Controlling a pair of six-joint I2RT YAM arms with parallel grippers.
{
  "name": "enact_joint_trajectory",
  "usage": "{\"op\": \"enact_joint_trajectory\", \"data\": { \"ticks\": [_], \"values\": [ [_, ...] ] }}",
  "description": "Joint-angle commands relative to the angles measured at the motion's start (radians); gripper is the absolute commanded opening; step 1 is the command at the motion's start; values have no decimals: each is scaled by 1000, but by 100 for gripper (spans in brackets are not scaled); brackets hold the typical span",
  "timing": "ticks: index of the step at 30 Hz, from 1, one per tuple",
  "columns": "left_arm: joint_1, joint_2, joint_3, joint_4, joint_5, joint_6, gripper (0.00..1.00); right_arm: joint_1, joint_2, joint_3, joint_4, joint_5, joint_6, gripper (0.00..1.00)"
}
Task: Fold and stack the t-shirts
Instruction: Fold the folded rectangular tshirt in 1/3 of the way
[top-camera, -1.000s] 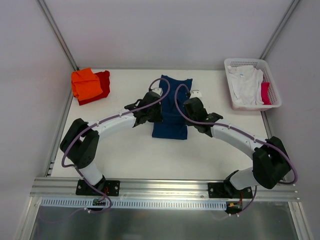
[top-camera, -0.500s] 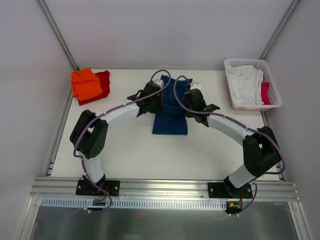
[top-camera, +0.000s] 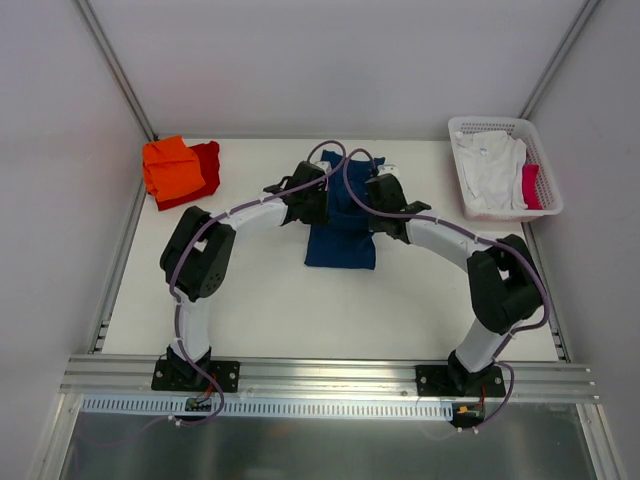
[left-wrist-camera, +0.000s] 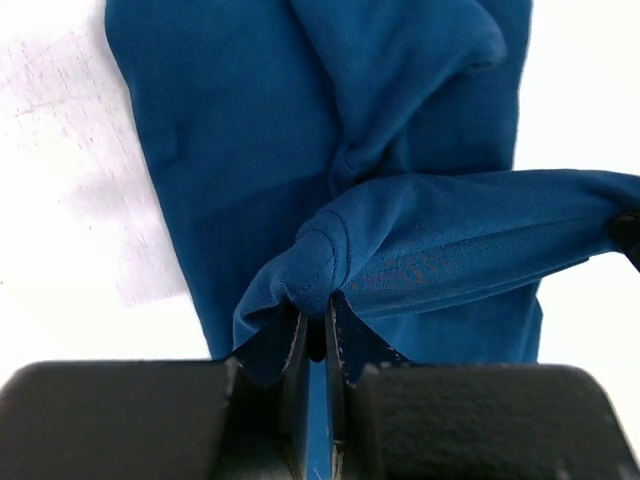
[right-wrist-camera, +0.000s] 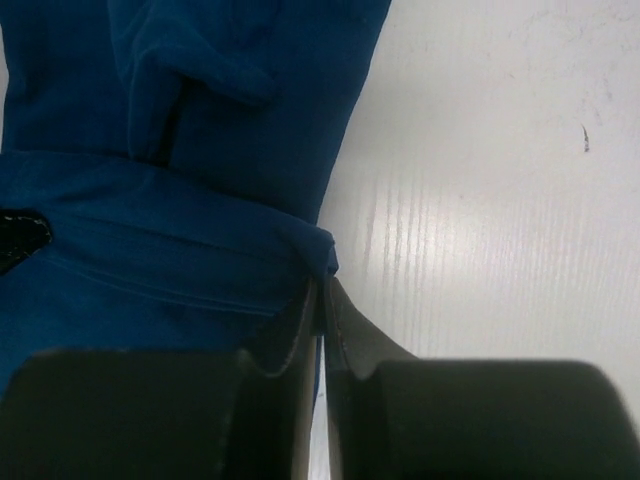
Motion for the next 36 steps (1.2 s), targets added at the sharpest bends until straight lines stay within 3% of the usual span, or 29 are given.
{"op": "enact_joint_trajectory", "data": {
  "ticks": [1, 3, 5, 7, 10, 24, 27, 28, 30, 31, 36],
  "values": [
    [30, 26, 49, -4, 11, 38, 0, -23, 34, 64, 4, 6, -26, 9],
    [37, 42, 58, -4, 12, 41, 31, -29, 65, 86, 2, -2, -26, 19],
    [41, 47, 58, -5, 8, 42, 85, -34, 82, 101, 1, -9, -29, 35],
    [46, 43, 49, -4, -7, 42, 99, -37, 99, 121, -14, -11, -29, 46],
    [47, 12, 26, -5, -21, 38, 99, -37, 96, 121, -14, -6, -26, 55],
    [47, -250, -200, -4, -58, -19, 99, 14, -148, 54, -71, -2, -38, 53],
    [47, -300, -255, -5, -58, -33, 99, 48, -176, 28, -71, -9, -26, 44],
    [47, -307, -278, -4, -58, -39, 99, 64, -177, 23, -71, -12, -15, 25],
    [49, -316, -299, -5, -58, -56, 99, 87, -165, 18, -70, -14, -7, 4],
    [49, -316, -319, -5, -58, -64, 99, 95, -154, 20, -71, -18, -4, 0],
    [47, -295, -355, -1, -40, -102, 99, 115, -102, 28, -56, -52, 19, 0]
  ]
}}
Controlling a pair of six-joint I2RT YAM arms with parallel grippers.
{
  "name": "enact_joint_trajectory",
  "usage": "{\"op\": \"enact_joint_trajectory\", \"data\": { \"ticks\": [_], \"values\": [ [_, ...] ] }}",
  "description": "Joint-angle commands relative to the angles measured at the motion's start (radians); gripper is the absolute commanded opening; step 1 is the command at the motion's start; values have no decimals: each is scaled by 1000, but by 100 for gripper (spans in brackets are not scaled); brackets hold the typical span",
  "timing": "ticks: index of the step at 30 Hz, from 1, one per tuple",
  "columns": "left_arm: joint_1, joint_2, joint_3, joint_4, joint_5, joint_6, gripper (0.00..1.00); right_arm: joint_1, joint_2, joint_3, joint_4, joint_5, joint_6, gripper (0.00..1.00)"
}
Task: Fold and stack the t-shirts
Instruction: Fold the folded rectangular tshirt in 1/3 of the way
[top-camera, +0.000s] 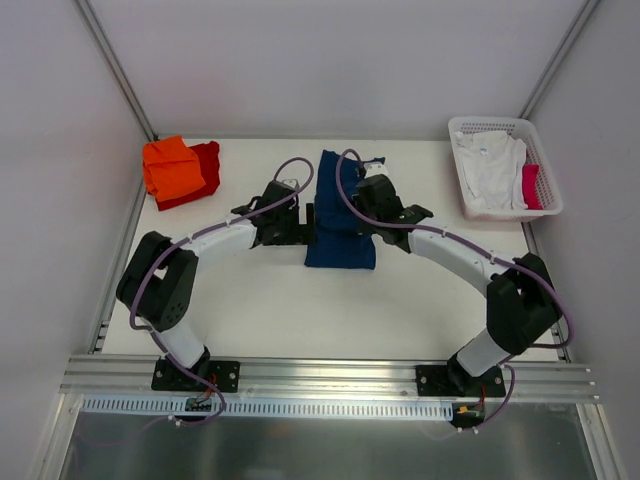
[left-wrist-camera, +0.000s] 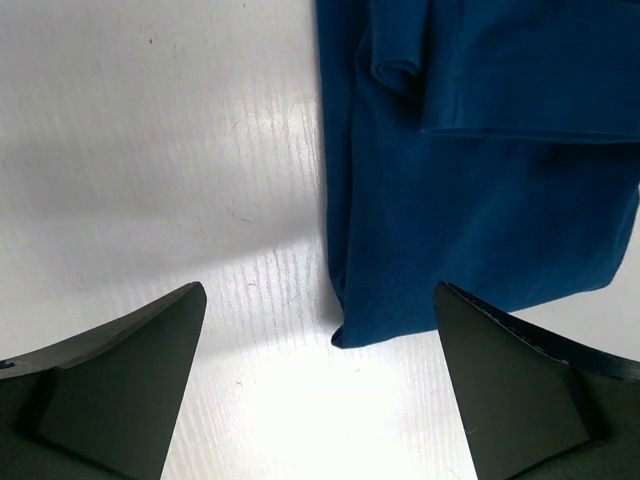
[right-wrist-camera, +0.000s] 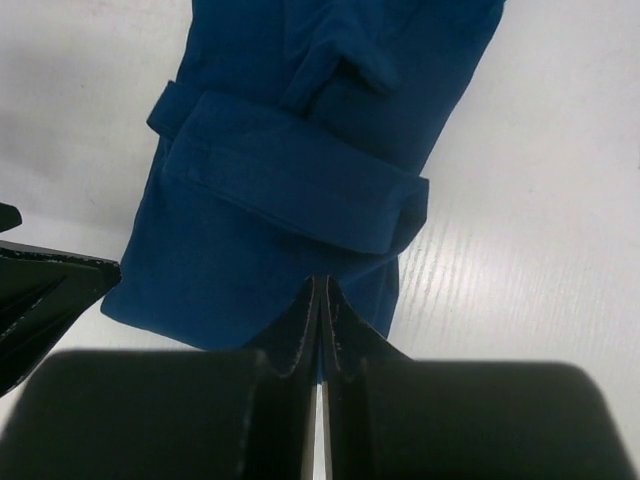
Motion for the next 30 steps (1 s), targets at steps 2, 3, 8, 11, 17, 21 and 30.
{"op": "enact_joint_trajectory", "data": {
  "ticks": [2, 3, 8, 11, 17, 21, 30],
  "values": [
    [-1, 23, -17, 14, 13, -51, 99, 6, 47, 7, 8, -40, 28, 0],
    [0, 30, -18, 20, 16, -54, 99, 7, 57, 14, 12, -46, 30, 0],
    [0, 86, -18, 40, 36, -77, 99, 6, 125, 36, 28, -73, 38, 0],
    [0, 98, -21, 45, 27, -87, 99, 7, 169, 50, 40, -89, 45, 0],
    [2, 78, -57, 48, -15, -97, 99, 7, 229, 66, 72, -121, 62, 0],
    [22, 51, -80, 48, -42, -91, 99, 7, 269, 88, 74, -123, 59, 0],
    [46, -20, -135, 49, -44, -82, 99, 3, 335, 152, 80, -112, 35, 0]
  ]
}}
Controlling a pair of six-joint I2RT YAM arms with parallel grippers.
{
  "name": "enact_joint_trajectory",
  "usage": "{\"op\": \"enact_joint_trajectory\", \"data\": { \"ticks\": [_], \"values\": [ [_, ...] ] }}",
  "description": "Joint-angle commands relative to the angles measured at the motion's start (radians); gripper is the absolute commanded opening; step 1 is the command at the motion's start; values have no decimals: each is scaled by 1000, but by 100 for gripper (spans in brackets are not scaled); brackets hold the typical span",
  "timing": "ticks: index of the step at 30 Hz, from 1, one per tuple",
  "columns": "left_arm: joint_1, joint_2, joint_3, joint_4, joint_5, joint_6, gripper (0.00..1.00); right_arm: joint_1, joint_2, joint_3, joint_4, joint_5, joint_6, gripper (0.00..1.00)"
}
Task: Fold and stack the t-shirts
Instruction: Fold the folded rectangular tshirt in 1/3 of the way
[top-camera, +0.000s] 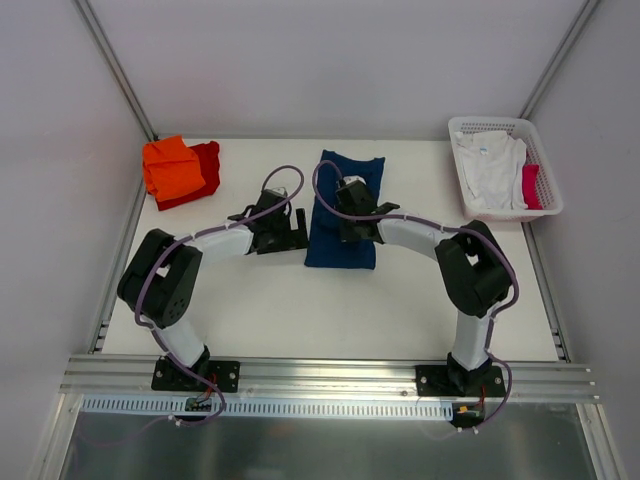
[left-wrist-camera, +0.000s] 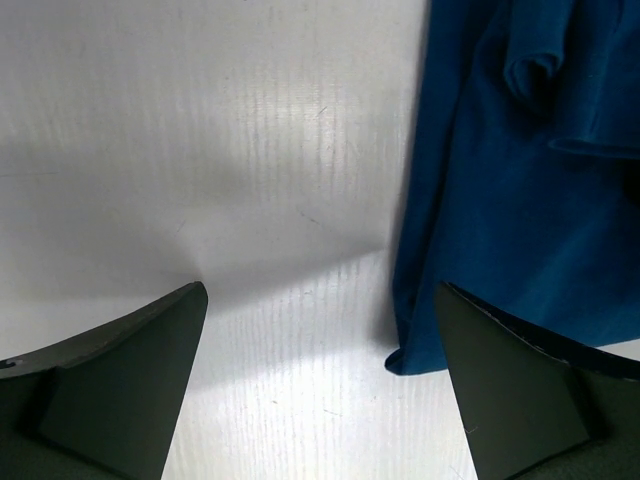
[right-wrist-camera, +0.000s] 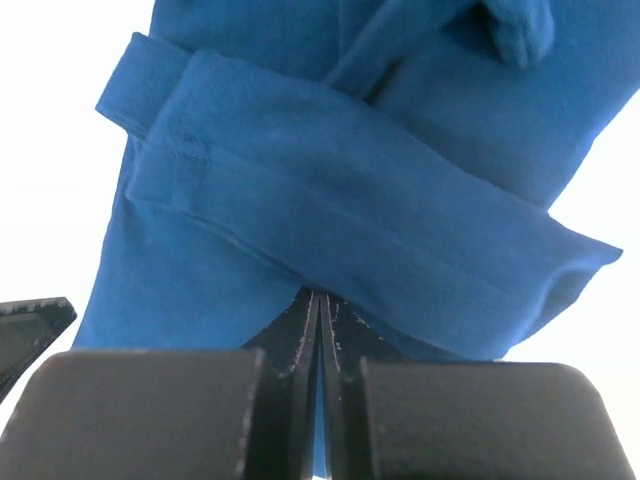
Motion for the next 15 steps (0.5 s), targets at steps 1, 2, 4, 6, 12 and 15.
{"op": "enact_joint_trajectory", "data": {
  "ticks": [1, 2, 4, 6, 12, 15],
  "values": [
    [8, -47, -32, -40, -18, -5, 99, -3, 34, 67, 27, 4, -12, 0],
    [7, -51, -38, -40, -18, -5, 99, -9, 42, 74, 25, 1, -15, 0],
    [7, -61, -45, -37, -16, -5, 99, -13, 57, 93, 27, -1, -16, 0],
    [7, -71, -54, -37, -18, -3, 99, -23, 74, 102, 30, -2, -16, 0],
    [7, -94, -77, -36, -19, -3, 99, -53, 90, 142, 28, 8, -36, 0],
    [7, -102, -83, -36, -15, -5, 99, -78, 94, 162, 27, 8, -44, 0]
  ]
}}
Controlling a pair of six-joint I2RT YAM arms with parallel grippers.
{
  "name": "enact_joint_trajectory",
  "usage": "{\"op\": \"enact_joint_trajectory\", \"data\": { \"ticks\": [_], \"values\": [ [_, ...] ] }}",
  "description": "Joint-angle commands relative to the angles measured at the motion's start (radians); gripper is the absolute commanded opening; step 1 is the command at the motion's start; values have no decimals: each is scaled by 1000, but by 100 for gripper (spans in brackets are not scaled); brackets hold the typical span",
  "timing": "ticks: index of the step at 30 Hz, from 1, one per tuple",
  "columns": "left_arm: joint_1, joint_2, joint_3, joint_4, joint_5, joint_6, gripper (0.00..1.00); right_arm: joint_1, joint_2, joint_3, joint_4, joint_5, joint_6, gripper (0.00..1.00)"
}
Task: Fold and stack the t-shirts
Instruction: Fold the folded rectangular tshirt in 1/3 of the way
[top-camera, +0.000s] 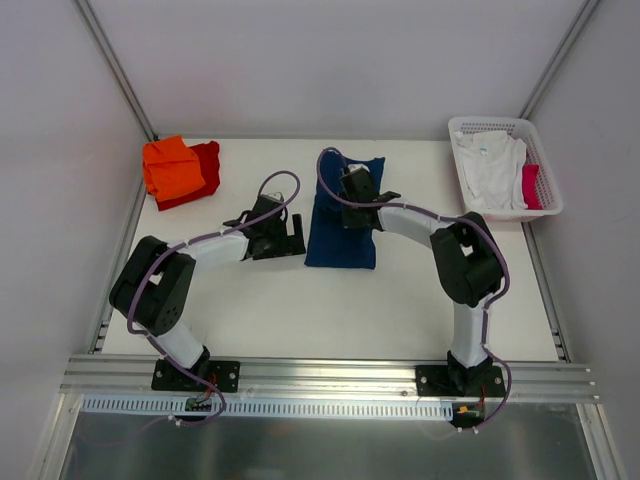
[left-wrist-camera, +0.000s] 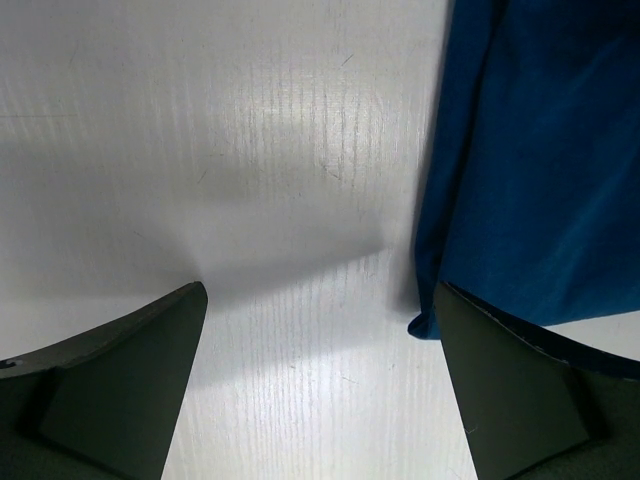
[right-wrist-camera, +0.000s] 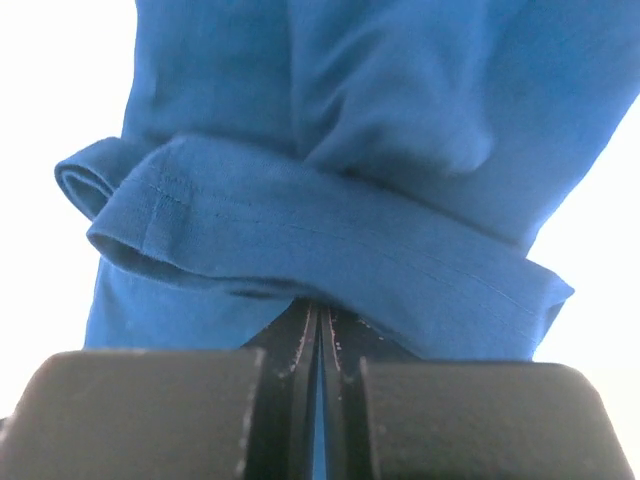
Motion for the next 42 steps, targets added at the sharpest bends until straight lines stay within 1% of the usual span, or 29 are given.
{"op": "enact_joint_trajectory", "data": {
  "ticks": [1, 8, 11, 18, 27, 29, 32, 33, 35, 36, 38, 39, 41, 42],
  "values": [
    [8, -41, -22, -24, -8, -5, 99, -38, 3, 61, 22, 8, -26, 0],
    [6, -38, -33, -18, 1, -5, 99, -80, 12, 117, 11, 15, -53, 0],
    [6, -40, -35, -13, 4, -5, 99, -103, 41, 150, -6, 17, -61, 0],
    [6, -46, -39, -13, 6, -5, 99, -170, 122, 289, -67, 18, -72, 0],
    [6, -54, -41, -15, 6, -3, 99, -252, 156, 341, -130, 32, -72, 0],
    [6, -57, -41, -16, 6, -2, 99, -255, 138, 322, -130, 38, -73, 0],
    [6, -66, -41, -15, 6, 3, 99, -255, 60, 270, -130, 44, -72, 0],
    [6, -67, -39, -15, 6, 5, 99, -253, 11, 251, -132, 35, -72, 0],
    [6, -72, -36, -15, 33, 9, 99, -252, -45, 207, -132, 32, -64, 2],
    [6, -72, -35, -15, 38, 8, 99, -250, -71, 155, -129, 28, -64, 7],
    [6, -69, -32, -13, 50, 9, 99, -245, -152, 101, -127, 28, -57, 12],
    [6, -69, -32, -13, 52, 11, 99, -239, -178, 43, -129, 29, -55, 17],
    [8, -69, -35, -13, 52, 11, 99, -230, -262, -14, -127, 40, -47, 26],
    [8, -69, -38, -15, 55, 11, 99, -224, -292, -75, -124, 40, -46, 28]
  ]
}}
